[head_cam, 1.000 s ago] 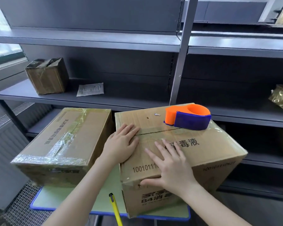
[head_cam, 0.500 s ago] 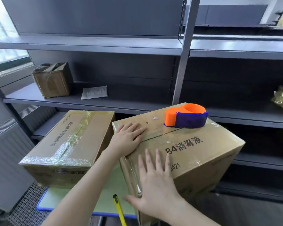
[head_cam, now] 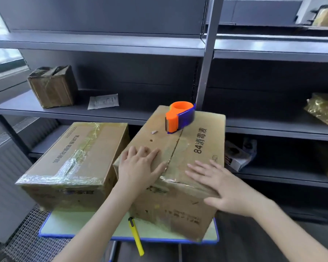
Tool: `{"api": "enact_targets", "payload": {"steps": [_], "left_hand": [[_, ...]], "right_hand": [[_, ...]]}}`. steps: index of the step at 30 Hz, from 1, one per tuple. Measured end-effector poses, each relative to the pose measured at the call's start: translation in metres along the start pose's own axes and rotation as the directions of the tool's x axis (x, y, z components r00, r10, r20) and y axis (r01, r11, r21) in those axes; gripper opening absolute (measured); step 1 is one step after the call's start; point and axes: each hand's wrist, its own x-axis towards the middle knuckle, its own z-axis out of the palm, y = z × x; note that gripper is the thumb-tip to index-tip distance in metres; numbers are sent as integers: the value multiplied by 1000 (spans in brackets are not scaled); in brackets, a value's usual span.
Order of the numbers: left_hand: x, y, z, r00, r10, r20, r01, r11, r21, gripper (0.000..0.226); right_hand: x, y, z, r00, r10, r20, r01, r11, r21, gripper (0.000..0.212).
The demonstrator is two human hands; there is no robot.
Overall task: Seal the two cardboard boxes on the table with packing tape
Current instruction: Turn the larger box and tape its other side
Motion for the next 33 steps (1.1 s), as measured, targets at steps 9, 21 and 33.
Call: {"api": "enact_targets", "payload": {"steps": [9, 21, 33], "left_hand": [[-5, 25, -3, 969, 247, 9, -247, 967, 71, 105], [40, 8, 3, 998, 58, 17, -46, 906, -421, 59], [148, 30, 6, 958, -281, 56, 235, 657, -716, 68]], "right_hand": [[4, 27, 2, 963, 222, -150, -223, 975, 8, 77], [20, 36, 11, 937, 209, -279, -198, 978, 68, 77], [26, 45, 0, 964, 117, -240, -122, 992, -8, 74]]}}
